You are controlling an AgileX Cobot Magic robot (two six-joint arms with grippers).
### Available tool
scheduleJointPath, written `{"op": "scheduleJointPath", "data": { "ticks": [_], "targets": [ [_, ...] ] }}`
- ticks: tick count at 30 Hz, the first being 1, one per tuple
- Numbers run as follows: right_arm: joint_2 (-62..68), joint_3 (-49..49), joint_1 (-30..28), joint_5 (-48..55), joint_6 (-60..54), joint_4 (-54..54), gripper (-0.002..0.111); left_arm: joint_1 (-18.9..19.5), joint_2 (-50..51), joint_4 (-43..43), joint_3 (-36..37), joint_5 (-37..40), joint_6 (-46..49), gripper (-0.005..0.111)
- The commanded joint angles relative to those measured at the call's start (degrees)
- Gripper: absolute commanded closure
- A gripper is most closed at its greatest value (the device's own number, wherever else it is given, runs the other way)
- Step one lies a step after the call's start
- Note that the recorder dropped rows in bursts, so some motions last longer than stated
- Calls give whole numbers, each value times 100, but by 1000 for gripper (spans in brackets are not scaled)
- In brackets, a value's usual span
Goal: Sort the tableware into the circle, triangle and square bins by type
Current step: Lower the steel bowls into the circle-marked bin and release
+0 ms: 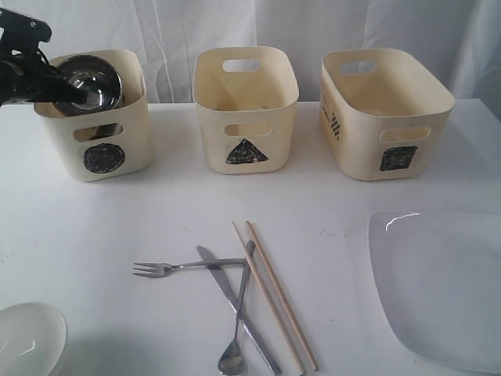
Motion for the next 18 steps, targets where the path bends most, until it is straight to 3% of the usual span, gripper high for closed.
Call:
{"op": "scheduleJointPath", "data": {
  "ticks": [1, 4, 9, 18],
  "targets": [
    [-20, -5, -11, -82, 26, -56, 108, -13, -125, -20, -27, 61, -523, 54],
    [-20, -5, -11, -82, 26, -56, 108, -13, -368, -20, -27, 31, -845, 47],
    [-20, -5, -11, -82, 26, -56, 108, -13, -1039, -20, -27, 247, -845, 47],
    [-20, -5, -11, -82, 26, -56, 108, -13, -2520, -20, -27, 2915, -1076, 47]
  ]
}}
